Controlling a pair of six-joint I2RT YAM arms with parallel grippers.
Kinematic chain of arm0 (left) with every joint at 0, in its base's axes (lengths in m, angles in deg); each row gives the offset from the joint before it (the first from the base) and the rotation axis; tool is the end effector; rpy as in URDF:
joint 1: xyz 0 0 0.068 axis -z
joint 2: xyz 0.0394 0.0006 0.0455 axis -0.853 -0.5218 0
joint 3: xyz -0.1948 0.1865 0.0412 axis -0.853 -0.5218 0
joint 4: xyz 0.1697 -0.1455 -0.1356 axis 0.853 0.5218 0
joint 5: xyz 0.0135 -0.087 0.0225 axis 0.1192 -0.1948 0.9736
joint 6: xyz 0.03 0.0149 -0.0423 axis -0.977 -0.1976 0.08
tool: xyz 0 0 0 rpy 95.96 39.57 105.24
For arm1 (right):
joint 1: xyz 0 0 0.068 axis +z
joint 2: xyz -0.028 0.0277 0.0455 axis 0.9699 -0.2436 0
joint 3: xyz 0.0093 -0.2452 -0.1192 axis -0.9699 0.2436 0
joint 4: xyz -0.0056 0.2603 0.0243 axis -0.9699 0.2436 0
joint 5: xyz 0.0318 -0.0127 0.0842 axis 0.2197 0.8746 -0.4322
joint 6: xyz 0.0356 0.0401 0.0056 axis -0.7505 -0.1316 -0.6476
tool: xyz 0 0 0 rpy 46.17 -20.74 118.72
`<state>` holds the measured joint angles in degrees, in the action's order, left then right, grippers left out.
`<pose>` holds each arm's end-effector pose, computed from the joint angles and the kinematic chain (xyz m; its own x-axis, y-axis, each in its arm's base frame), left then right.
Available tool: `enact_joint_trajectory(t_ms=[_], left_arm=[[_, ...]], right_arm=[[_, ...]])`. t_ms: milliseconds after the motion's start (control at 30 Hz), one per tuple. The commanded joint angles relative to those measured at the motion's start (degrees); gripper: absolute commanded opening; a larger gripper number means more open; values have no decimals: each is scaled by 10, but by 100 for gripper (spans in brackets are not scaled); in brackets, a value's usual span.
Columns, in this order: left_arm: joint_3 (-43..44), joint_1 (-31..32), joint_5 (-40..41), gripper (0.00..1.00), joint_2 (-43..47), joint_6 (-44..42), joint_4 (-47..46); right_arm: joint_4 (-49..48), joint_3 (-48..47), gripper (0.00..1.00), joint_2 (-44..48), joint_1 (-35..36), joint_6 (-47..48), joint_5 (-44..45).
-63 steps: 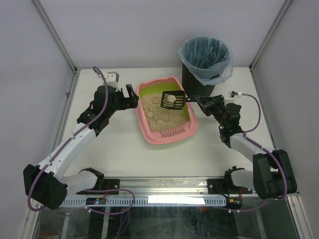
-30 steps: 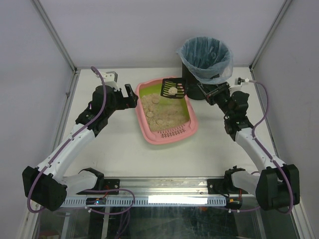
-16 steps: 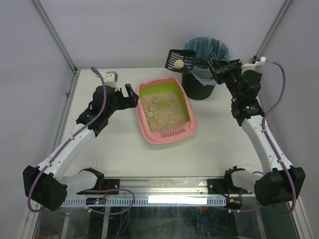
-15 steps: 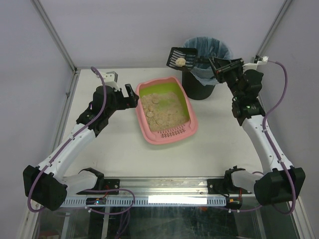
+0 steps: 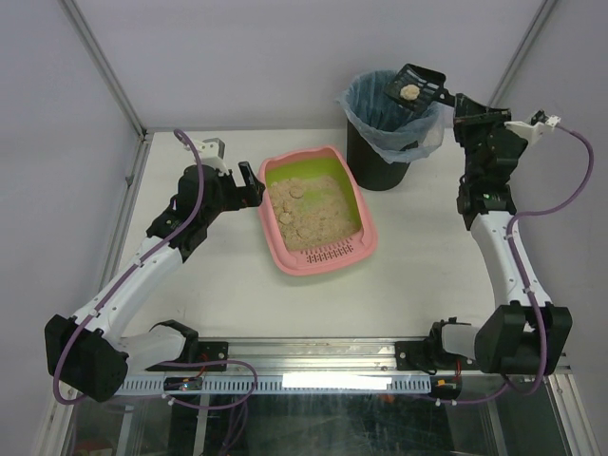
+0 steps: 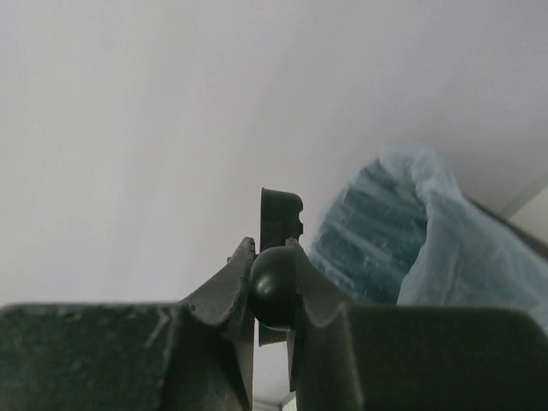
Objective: Clean the litter box
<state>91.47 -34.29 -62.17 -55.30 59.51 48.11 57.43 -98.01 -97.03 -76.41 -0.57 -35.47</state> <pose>0.2354 -0.1011 0.3209 -0.4715 -0.1885 -0.8615 0.1384 0.9490 -0.2834 0.2893 -0.0078 0.4056 0.2030 0.8778 -0.4339 -0.0510 0.4520 0.8905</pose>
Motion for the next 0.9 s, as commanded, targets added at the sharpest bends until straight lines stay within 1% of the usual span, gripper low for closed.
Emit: enact_joint_trajectory(t_ms=[0, 67, 167, 300, 600, 700, 800, 867], left_arm=[[2, -5, -2, 99, 16, -5, -30], [3, -6, -2, 99, 15, -5, -29], [8, -6, -7, 99, 10, -8, -28], [8, -6, -7, 99, 12, -9, -26], [8, -6, 2, 99, 20, -8, -23], [9, -6, 1, 99, 20, -8, -22], [10, -6, -1, 99, 23, -9, -20], [8, -6, -1, 99, 26, -8, -20]], right_arm=[[-223, 42, 0, -4, -23, 101, -10], [-281, 68, 0, -7, -37, 118, -31], [-310, 53, 0, -39, -61, 153, -106], [-369, 33, 0, -88, -78, 172, -190], [-373, -52, 0, -179, -84, 288, -317], [-354, -94, 0, -199, -84, 329, -375], [-346, -128, 0, -216, -84, 347, -423], [-307, -154, 0, -220, -84, 379, -437]])
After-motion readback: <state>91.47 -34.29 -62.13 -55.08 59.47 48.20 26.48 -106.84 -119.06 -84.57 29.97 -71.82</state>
